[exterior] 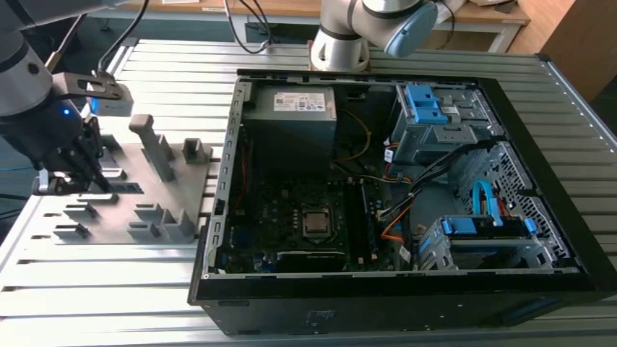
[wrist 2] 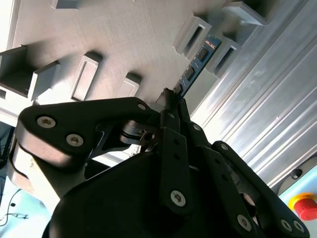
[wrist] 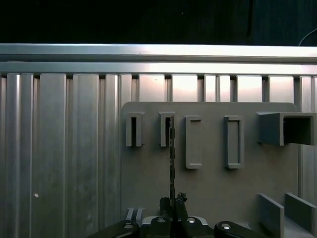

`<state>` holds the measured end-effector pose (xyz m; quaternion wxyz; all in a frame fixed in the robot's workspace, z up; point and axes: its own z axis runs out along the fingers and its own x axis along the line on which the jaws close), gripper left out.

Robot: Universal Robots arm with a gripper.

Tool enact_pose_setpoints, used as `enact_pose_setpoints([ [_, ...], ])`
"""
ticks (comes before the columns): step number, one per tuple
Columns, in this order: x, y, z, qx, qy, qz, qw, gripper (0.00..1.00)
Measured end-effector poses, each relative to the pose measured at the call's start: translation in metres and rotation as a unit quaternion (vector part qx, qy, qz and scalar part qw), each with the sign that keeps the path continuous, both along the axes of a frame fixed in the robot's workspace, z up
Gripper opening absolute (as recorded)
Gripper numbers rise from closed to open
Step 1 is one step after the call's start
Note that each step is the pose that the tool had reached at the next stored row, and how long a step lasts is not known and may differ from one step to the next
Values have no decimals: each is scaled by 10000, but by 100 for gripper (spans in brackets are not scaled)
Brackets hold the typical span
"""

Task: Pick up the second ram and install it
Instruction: 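Pick up the second ram and move it above second insertion slot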

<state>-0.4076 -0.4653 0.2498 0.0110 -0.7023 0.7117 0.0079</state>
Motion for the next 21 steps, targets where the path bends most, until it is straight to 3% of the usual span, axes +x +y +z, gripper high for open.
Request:
enact_pose_setpoints([
  [21,0,0,220,0,0,0,10000,14],
])
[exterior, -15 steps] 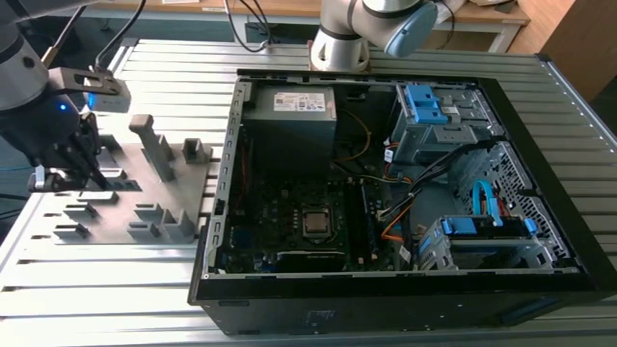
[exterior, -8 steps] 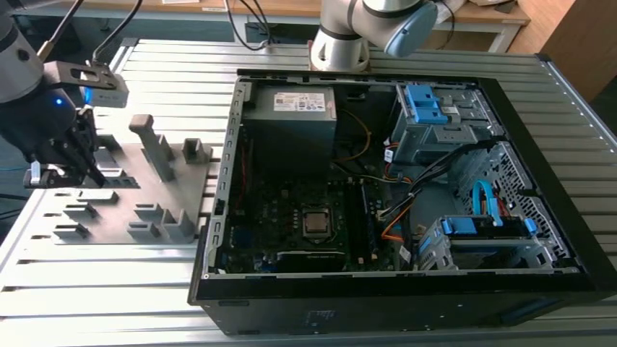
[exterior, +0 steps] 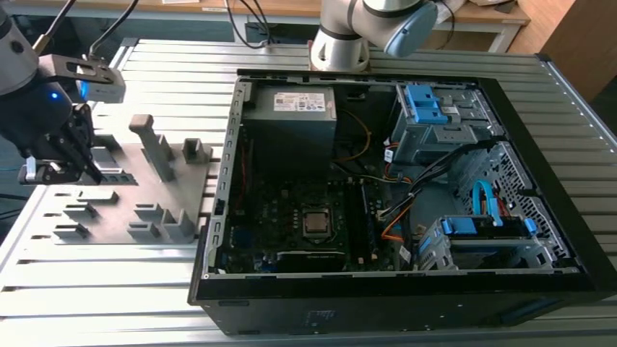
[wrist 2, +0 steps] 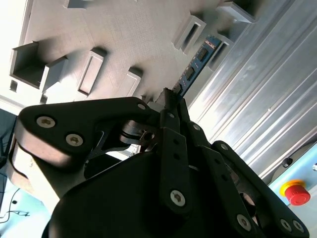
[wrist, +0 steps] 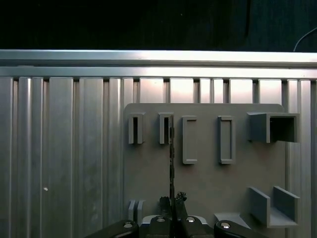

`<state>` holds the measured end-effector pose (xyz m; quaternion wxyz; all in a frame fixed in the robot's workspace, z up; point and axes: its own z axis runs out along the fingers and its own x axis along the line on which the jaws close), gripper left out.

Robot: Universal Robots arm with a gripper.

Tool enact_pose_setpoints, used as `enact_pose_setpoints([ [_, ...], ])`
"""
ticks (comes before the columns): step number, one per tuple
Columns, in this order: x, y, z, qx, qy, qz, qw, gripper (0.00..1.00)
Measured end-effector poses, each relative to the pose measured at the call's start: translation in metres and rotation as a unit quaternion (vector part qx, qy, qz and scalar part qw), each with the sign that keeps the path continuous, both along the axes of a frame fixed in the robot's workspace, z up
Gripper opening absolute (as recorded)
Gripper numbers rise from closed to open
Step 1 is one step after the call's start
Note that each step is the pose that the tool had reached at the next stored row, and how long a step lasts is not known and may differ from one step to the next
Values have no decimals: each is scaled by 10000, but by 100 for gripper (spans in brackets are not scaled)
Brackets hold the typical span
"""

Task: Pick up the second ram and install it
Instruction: 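Pick up the second ram and move it above second insertion slot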

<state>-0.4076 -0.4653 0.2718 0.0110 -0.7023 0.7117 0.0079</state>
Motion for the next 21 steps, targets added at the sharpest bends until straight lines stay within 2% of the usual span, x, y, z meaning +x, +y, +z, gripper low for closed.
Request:
enact_pose_setpoints([
  [21,0,0,185,0,0,0,10000,14],
])
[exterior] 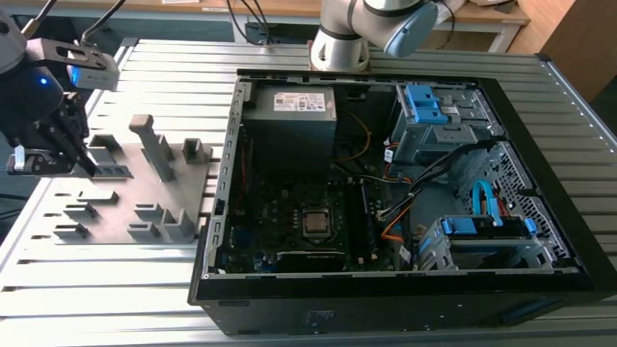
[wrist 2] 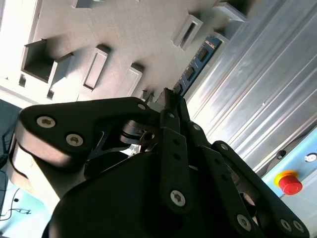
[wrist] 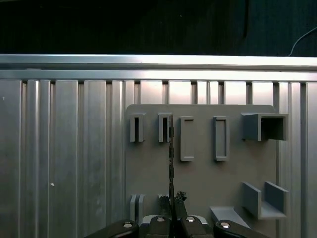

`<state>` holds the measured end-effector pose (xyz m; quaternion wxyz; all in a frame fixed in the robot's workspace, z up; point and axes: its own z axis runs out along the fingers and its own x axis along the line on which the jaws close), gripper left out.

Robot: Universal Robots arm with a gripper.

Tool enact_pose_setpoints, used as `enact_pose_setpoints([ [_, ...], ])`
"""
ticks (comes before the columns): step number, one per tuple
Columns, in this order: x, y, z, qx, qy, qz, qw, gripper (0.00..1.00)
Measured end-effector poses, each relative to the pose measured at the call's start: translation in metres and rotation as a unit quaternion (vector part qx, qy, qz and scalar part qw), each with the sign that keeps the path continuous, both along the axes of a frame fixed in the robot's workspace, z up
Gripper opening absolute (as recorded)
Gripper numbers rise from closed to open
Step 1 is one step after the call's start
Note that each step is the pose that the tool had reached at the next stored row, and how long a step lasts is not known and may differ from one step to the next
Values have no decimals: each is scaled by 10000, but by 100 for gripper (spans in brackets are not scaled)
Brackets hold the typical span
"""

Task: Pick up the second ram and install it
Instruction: 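Pick up the second ram and move it above second insertion slot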

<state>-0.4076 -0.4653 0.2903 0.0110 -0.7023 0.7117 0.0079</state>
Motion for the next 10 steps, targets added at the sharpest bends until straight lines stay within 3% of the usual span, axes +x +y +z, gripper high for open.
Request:
enact_pose_setpoints([
  [10,0,0,88,0,0,0,10000,14],
])
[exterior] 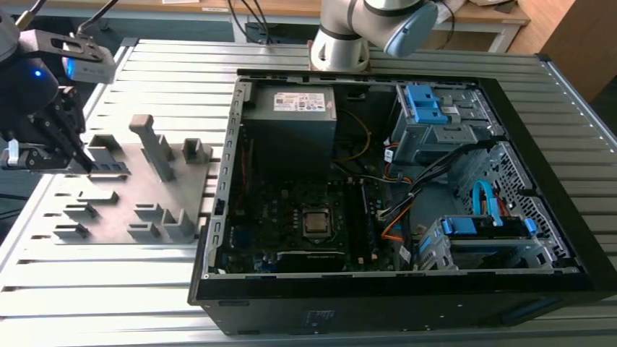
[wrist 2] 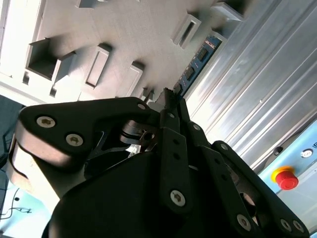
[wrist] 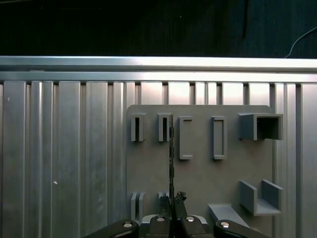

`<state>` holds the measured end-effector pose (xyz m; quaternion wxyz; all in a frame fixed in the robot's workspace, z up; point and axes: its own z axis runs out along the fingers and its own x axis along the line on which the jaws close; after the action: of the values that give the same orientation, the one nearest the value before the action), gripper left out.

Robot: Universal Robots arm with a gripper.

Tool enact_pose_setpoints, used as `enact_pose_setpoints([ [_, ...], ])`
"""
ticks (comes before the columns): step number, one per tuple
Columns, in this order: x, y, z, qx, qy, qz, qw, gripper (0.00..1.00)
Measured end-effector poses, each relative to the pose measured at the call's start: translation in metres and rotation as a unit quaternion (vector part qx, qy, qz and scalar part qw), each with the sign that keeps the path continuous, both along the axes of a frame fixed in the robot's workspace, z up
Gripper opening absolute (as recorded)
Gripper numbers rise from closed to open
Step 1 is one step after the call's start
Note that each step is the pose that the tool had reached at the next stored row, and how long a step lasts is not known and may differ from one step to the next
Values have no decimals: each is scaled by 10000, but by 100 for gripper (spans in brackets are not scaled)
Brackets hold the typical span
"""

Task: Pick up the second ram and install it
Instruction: 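Pick up the second ram and move it above second insertion slot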

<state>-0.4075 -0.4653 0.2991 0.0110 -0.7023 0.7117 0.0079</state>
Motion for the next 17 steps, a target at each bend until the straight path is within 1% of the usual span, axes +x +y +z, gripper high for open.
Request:
enact_pose_setpoints([
  [17,0,0,121,0,0,0,10000,14],
])
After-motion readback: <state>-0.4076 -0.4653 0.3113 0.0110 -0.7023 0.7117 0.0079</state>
